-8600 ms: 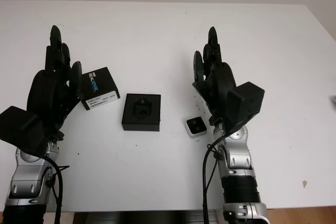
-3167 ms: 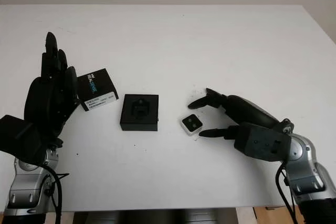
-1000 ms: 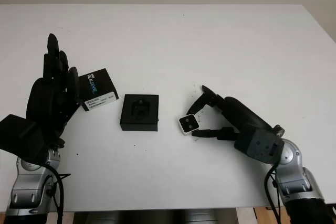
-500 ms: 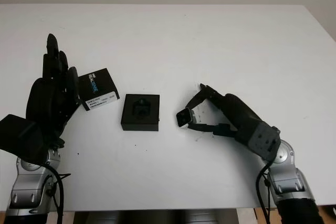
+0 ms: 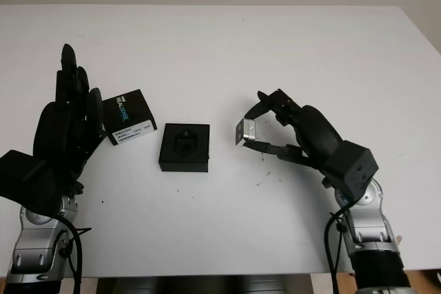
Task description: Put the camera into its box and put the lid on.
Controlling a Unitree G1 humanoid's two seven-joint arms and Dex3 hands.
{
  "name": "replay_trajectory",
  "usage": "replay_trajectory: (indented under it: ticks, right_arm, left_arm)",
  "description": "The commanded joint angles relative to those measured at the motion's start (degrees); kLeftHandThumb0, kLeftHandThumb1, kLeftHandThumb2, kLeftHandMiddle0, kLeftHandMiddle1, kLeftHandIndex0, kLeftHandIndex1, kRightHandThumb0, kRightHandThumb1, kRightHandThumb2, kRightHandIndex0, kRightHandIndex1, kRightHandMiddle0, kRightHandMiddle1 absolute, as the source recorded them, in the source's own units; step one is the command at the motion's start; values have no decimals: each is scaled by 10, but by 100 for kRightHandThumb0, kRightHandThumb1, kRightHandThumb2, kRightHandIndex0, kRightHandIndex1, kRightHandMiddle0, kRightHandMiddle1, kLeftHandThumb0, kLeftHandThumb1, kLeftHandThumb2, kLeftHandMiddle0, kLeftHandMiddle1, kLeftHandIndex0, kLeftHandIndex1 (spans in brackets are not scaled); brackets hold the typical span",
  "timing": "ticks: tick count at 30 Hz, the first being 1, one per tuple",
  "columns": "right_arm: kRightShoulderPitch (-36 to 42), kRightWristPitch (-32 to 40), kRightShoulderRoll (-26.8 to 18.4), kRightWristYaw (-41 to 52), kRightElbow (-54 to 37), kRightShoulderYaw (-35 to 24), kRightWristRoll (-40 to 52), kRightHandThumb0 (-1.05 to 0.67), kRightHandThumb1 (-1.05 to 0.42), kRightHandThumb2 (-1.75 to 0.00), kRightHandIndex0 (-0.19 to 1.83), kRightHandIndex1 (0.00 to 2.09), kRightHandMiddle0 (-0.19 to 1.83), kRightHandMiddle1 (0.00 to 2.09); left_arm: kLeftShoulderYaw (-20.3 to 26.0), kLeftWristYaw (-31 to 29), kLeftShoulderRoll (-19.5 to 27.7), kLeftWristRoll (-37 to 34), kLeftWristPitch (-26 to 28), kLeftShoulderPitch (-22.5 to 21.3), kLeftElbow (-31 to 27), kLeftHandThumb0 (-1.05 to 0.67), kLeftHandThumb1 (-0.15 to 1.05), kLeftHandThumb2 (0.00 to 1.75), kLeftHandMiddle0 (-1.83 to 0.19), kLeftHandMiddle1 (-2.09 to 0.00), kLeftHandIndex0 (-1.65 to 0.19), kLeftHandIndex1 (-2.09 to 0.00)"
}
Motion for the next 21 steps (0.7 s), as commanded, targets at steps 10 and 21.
replay_trajectory:
  ticks: [10, 21]
  right_arm:
    - [-23, -8, 58, 2, -40, 0, 39, -42, -99, -5, 16, 6, 23, 174]
    - [-56, 46, 173, -27, 7, 42, 45, -49, -99, -5, 12, 3, 26, 181]
  left_arm:
    - [2, -3, 2, -7, -2, 3, -2, -72, 105, 64, 19, 0, 19, 0]
    - [3, -5, 6, -5, -1, 2, -2, -72, 105, 65, 19, 0, 19, 0]
